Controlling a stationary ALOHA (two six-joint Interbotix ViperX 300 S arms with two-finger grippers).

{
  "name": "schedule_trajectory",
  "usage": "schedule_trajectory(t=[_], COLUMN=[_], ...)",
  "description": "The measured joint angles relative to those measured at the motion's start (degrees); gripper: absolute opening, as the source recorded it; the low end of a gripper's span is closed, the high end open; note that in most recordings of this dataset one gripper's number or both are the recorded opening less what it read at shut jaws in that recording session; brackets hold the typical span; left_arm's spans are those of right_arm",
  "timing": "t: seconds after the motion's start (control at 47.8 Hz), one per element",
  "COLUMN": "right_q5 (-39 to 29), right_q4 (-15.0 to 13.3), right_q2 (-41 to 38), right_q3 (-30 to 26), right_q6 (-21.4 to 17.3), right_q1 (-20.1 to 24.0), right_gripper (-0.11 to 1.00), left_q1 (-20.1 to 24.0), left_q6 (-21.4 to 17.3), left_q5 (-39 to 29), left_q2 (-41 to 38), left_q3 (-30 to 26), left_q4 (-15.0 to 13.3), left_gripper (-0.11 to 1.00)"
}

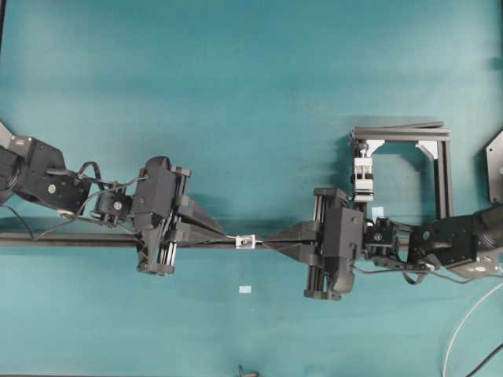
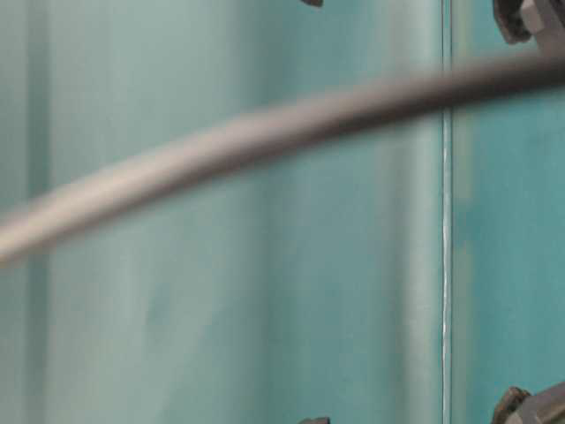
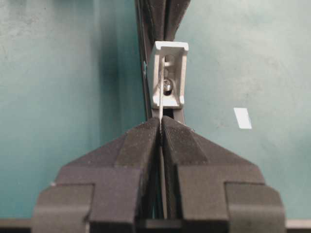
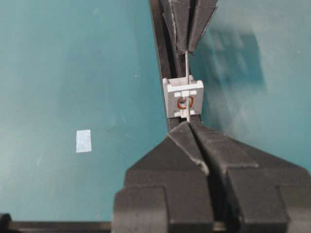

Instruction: Insert the wire through the hole in the metal fitting marked with a red label.

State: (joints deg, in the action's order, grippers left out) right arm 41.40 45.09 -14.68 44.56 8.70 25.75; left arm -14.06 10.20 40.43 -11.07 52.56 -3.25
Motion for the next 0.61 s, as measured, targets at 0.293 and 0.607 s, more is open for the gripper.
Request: schedule_trajectory(t=[0.293,0.607], right_q5=[-0.2,-1.2], right_q4=[-0.1,-0.4], right_q2=[0.2,1.9], right_q3=[-0.1,0.5], right_q6=[-0.2,0.0], right_q1=[0.0,0.1], right_gripper=[0.09,0.91], left_q1=[-0.1,-0.1], left_q6=[0.0,0.0], left_q5=[-0.1,-3.3], left_q2=[0.0,1.8], left_q3=[0.0,0.9], left_q4=[0.0,0.0], left_gripper=[-0.10,-0.10])
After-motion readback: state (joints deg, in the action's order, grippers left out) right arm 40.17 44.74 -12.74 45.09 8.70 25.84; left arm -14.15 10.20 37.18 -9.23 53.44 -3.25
